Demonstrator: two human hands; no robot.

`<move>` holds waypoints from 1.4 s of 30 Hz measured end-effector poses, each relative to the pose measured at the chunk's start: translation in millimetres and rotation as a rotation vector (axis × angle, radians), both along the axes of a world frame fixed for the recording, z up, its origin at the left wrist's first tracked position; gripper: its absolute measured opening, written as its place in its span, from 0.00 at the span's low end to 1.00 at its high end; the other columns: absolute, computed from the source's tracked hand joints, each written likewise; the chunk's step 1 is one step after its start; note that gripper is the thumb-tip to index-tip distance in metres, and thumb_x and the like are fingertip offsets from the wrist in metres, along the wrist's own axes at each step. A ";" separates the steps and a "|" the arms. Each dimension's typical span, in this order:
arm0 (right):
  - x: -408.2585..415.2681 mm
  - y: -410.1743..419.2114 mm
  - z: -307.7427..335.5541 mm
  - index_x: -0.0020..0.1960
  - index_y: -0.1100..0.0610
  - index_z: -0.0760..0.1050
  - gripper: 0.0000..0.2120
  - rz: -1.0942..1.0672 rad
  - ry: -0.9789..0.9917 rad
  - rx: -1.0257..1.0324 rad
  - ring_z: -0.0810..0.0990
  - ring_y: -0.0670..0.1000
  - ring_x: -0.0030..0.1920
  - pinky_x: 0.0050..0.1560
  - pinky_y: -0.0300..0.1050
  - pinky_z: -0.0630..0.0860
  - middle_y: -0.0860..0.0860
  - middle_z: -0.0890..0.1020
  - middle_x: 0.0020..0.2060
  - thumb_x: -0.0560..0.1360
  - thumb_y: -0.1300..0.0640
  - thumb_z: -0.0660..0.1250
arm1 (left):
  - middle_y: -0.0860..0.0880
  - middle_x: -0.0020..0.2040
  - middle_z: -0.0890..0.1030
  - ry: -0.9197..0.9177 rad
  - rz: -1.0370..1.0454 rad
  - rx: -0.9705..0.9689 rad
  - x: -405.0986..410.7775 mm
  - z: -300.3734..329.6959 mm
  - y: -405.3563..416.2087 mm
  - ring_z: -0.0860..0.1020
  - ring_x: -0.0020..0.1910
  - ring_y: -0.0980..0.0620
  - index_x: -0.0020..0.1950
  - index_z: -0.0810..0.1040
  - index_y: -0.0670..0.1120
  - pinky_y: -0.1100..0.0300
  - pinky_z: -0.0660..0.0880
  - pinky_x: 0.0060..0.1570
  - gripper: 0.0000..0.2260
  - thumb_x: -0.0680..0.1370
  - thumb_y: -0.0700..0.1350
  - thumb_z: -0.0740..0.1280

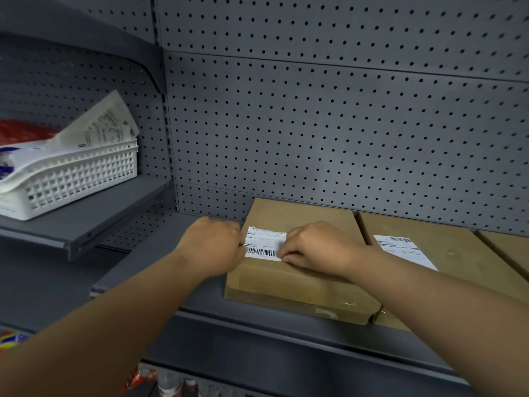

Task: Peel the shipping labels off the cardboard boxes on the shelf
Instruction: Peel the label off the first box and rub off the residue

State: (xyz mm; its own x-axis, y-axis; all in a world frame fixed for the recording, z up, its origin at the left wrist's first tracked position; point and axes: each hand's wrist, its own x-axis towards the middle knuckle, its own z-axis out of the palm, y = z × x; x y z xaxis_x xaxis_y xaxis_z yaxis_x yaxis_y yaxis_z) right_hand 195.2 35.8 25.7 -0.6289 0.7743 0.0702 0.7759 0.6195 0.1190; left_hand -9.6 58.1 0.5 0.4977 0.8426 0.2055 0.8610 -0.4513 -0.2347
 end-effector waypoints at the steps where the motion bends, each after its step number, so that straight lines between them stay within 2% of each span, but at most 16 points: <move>1: -1.3 -0.4 -1.6 0.56 0.50 0.78 0.12 0.004 -0.017 0.020 0.79 0.51 0.54 0.53 0.44 0.74 0.48 0.81 0.54 0.77 0.53 0.59 | 0.51 0.52 0.77 0.007 0.004 -0.003 0.2 -0.9 -0.1 0.76 0.48 0.50 0.53 0.78 0.48 0.58 0.64 0.44 0.15 0.80 0.50 0.52; 4: -4.8 -3.3 -5.5 0.54 0.53 0.78 0.14 0.019 -0.086 0.082 0.79 0.54 0.51 0.49 0.47 0.75 0.50 0.81 0.52 0.78 0.55 0.55 | 0.50 0.54 0.76 0.010 -0.004 -0.015 0.2 -2.3 -1.8 0.76 0.51 0.49 0.57 0.77 0.49 0.56 0.68 0.49 0.15 0.81 0.49 0.52; 7: -8.9 -4.3 -7.8 0.53 0.56 0.77 0.14 0.002 -0.103 0.111 0.79 0.57 0.49 0.48 0.50 0.76 0.52 0.80 0.51 0.77 0.56 0.54 | 0.51 0.56 0.76 -0.014 0.001 -0.020 0.2 -3.4 -2.9 0.75 0.53 0.50 0.59 0.76 0.49 0.57 0.67 0.50 0.15 0.81 0.49 0.51; 10: -12.2 2.8 -6.4 0.49 0.56 0.77 0.11 -0.100 0.019 0.086 0.79 0.56 0.48 0.48 0.46 0.74 0.52 0.81 0.49 0.75 0.54 0.57 | 0.51 0.56 0.76 -0.033 0.007 -0.022 0.1 -6.2 -2.5 0.75 0.53 0.50 0.58 0.77 0.49 0.57 0.67 0.50 0.15 0.81 0.49 0.52; 12: -13.0 8.7 -4.7 0.45 0.54 0.77 0.07 -0.191 0.134 0.037 0.79 0.54 0.48 0.45 0.43 0.71 0.51 0.82 0.46 0.73 0.54 0.61 | 0.51 0.56 0.76 -0.053 0.010 -0.028 -0.3 -9.0 -1.9 0.75 0.52 0.50 0.58 0.77 0.49 0.57 0.67 0.50 0.15 0.81 0.49 0.52; 15: -11.7 12.2 -3.3 0.44 0.53 0.78 0.05 -0.226 0.181 -0.022 0.77 0.51 0.45 0.41 0.41 0.68 0.49 0.83 0.45 0.72 0.55 0.63 | 0.51 0.56 0.76 -0.104 0.002 -0.058 -3.6 -11.0 -0.4 0.75 0.52 0.50 0.59 0.76 0.50 0.57 0.69 0.51 0.15 0.81 0.48 0.52; 21: -7.2 9.2 -0.7 0.50 0.48 0.79 0.09 -0.142 0.169 -0.164 0.76 0.45 0.48 0.47 0.42 0.72 0.44 0.81 0.50 0.73 0.47 0.66 | 0.52 0.58 0.76 -0.263 -0.043 -0.178 -11.9 -6.8 -3.4 0.75 0.54 0.52 0.62 0.76 0.52 0.57 0.70 0.51 0.14 0.81 0.49 0.55; 25: -14.3 13.0 -7.0 0.45 0.49 0.81 0.05 -0.209 0.259 -0.127 0.76 0.44 0.46 0.48 0.42 0.73 0.44 0.83 0.48 0.72 0.50 0.68 | 0.54 0.60 0.76 -0.323 -0.052 -0.220 -15.3 -5.2 -6.3 0.75 0.54 0.54 0.66 0.74 0.55 0.59 0.70 0.52 0.15 0.80 0.50 0.57; 30: -18.6 18.3 -8.6 0.43 0.50 0.82 0.04 -0.351 0.369 -0.162 0.76 0.45 0.44 0.46 0.41 0.71 0.45 0.84 0.46 0.71 0.51 0.70 | 0.55 0.62 0.74 -0.338 -0.053 -0.233 -15.5 -4.4 -7.5 0.74 0.55 0.55 0.67 0.73 0.55 0.61 0.69 0.53 0.15 0.80 0.50 0.58; 37: -19.6 14.4 -7.2 0.43 0.51 0.81 0.04 -0.303 0.309 -0.226 0.78 0.48 0.47 0.50 0.44 0.75 0.46 0.83 0.46 0.72 0.53 0.69 | 0.54 0.61 0.75 -0.302 -0.047 -0.244 -15.7 -3.7 -4.5 0.73 0.58 0.54 0.66 0.73 0.56 0.57 0.69 0.58 0.15 0.80 0.51 0.58; 39: -15.3 25.6 -0.6 0.43 0.52 0.82 0.04 -0.353 0.411 -0.253 0.78 0.46 0.45 0.48 0.41 0.72 0.46 0.83 0.43 0.73 0.56 0.68 | 0.55 0.62 0.74 -0.283 -0.044 -0.240 -15.1 -3.8 -3.5 0.72 0.60 0.54 0.67 0.73 0.55 0.58 0.67 0.60 0.15 0.80 0.51 0.58; 42: -7.5 41.7 15.5 0.44 0.55 0.81 0.05 -0.510 0.631 -0.175 0.77 0.47 0.43 0.46 0.40 0.69 0.47 0.80 0.40 0.74 0.56 0.67 | 0.55 0.65 0.72 -0.253 -0.020 -0.236 -13.4 -5.5 -4.0 0.70 0.63 0.54 0.67 0.72 0.53 0.57 0.62 0.62 0.16 0.81 0.52 0.56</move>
